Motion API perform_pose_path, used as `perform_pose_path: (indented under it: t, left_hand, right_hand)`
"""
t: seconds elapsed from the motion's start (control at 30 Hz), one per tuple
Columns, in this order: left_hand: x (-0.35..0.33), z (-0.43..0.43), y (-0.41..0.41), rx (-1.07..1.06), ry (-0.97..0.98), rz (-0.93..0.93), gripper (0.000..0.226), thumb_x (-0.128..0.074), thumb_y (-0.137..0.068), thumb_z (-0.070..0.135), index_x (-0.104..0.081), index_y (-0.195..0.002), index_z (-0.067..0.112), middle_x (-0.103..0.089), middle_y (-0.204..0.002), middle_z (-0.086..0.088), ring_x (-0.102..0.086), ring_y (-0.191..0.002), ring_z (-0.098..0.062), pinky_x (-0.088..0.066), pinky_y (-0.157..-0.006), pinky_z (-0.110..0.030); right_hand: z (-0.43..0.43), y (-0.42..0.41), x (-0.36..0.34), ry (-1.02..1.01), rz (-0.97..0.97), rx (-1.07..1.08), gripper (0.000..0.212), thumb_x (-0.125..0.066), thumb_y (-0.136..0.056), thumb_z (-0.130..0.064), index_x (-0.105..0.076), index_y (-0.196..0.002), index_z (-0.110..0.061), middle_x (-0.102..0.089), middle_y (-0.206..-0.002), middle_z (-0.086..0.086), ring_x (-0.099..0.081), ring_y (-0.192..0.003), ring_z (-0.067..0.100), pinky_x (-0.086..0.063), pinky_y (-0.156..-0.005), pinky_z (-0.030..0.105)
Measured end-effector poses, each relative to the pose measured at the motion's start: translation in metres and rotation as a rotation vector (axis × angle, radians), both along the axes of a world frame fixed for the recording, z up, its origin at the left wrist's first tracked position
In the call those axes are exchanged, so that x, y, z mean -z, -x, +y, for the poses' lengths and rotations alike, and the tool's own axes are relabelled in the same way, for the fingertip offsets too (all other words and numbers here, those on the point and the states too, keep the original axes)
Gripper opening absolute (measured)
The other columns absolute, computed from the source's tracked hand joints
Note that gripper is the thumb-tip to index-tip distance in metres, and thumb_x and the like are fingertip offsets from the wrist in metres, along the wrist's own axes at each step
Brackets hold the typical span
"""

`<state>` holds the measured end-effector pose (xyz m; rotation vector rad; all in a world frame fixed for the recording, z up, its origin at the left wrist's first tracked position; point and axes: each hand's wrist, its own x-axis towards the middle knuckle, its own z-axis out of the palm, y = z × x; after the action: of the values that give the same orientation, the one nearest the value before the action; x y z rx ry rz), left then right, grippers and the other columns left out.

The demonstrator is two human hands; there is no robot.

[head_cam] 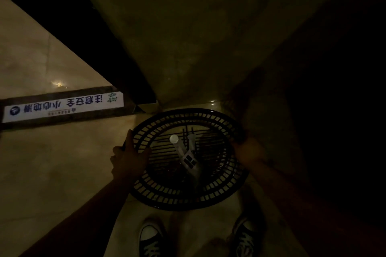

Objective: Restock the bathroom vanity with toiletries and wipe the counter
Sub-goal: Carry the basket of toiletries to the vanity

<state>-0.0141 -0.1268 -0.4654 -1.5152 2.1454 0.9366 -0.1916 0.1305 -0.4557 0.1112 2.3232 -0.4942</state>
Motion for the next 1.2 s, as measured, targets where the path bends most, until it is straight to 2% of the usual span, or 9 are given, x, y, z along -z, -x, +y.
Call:
perform_pose_path:
  t: [0.2,0.37,0.6,0.7,0.83,0.9,1.03,1.1,1.2]
  left_hand:
    - [-0.034,-0.001,-0.005,-0.039,-0.005,0.002,0.081,-0.053,-0.086,0.064,-0.010,-0.152,0.047,-0.034,-0.130,-0.024,-0.035,-0.122,-0.051,-0.035,-0.100,-0.057]
    - [-0.114,0.006,-0.006,-0.039,0.053,0.032,0.076,-0.055,-0.090,0.055,-0.012,-0.152,0.046,-0.036,-0.127,-0.023,-0.036,-0.122,-0.047,-0.037,-0.099,-0.057]
    - [-0.269,0.019,-0.019,-0.020,0.110,0.126,0.080,-0.059,-0.087,0.058,-0.012,-0.151,0.047,-0.036,-0.124,-0.018,-0.033,-0.123,-0.042,-0.038,-0.098,-0.055]
    - [-0.335,0.024,-0.031,-0.015,0.154,0.166,0.081,-0.059,-0.087,0.057,-0.013,-0.152,0.046,-0.036,-0.123,-0.018,-0.033,-0.121,-0.040,-0.039,-0.096,-0.054]
    - [-0.413,0.026,-0.049,0.029,0.258,0.225,0.085,-0.058,-0.085,0.060,-0.013,-0.154,0.040,-0.036,-0.126,-0.022,-0.036,-0.118,-0.041,-0.040,-0.092,-0.054]
    - [-0.447,0.027,-0.058,0.029,0.291,0.259,0.085,-0.052,-0.082,0.068,-0.012,-0.153,0.042,-0.035,-0.136,-0.025,-0.034,-0.125,-0.042,-0.040,-0.095,-0.056]
    - [-0.504,0.026,-0.069,0.062,0.338,0.303,0.085,-0.049,-0.084,0.071,0.002,-0.149,0.054,-0.037,-0.135,-0.027,-0.038,-0.124,-0.044,-0.042,-0.093,-0.053]
    - [-0.534,0.025,-0.069,0.095,0.376,0.348,0.086,-0.049,-0.082,0.074,-0.003,-0.151,0.050,-0.042,-0.127,-0.027,-0.044,-0.117,-0.044,-0.044,-0.088,-0.051]
    - [-0.586,0.027,-0.063,0.090,0.446,0.398,0.087,-0.037,-0.077,0.083,-0.012,-0.152,0.047,-0.041,-0.105,-0.014,-0.048,-0.109,-0.042,-0.045,-0.086,-0.048]
  right_hand:
    - [0.007,-0.001,-0.040,0.043,-0.007,0.048,0.056,-0.048,-0.098,-0.047,-0.044,-0.141,-0.011,-0.053,-0.136,0.016,-0.053,-0.121,0.035,-0.043,-0.102,0.050]
    - [0.014,-0.003,-0.118,0.059,0.043,0.047,0.057,-0.049,-0.096,-0.052,-0.044,-0.140,-0.016,-0.057,-0.133,0.013,-0.057,-0.117,0.032,-0.046,-0.099,0.050]
    - [0.025,-0.011,-0.266,0.106,0.129,0.045,0.054,-0.057,-0.091,-0.052,-0.051,-0.134,-0.019,-0.059,-0.126,0.010,-0.061,-0.109,0.028,-0.052,-0.090,0.043]
    - [0.027,-0.019,-0.343,0.093,0.241,0.008,0.057,-0.060,-0.087,-0.053,-0.053,-0.134,-0.020,-0.056,-0.128,0.010,-0.057,-0.114,0.031,-0.052,-0.092,0.045]
    - [0.031,-0.029,-0.435,0.214,0.343,-0.022,0.055,-0.062,-0.086,-0.049,-0.054,-0.135,-0.025,-0.058,-0.127,0.009,-0.056,-0.116,0.032,-0.052,-0.093,0.046]
    - [0.033,-0.034,-0.475,0.243,0.402,-0.023,0.054,-0.063,-0.086,-0.047,-0.054,-0.135,-0.025,-0.057,-0.127,0.011,-0.054,-0.118,0.033,-0.050,-0.095,0.045]
    - [0.038,-0.044,-0.547,0.297,0.534,-0.011,0.058,-0.064,-0.088,-0.046,-0.053,-0.137,-0.017,-0.054,-0.130,0.015,-0.049,-0.123,0.034,-0.045,-0.097,0.043]
    - [0.042,-0.046,-0.580,0.310,0.585,-0.024,0.064,-0.063,-0.087,-0.049,-0.050,-0.140,-0.017,-0.052,-0.133,0.014,-0.047,-0.126,0.033,-0.044,-0.100,0.043]
    - [0.052,-0.045,-0.625,0.350,0.658,-0.047,0.062,-0.062,-0.086,-0.051,-0.051,-0.139,-0.021,-0.054,-0.128,0.011,-0.050,-0.122,0.031,-0.046,-0.095,0.042]
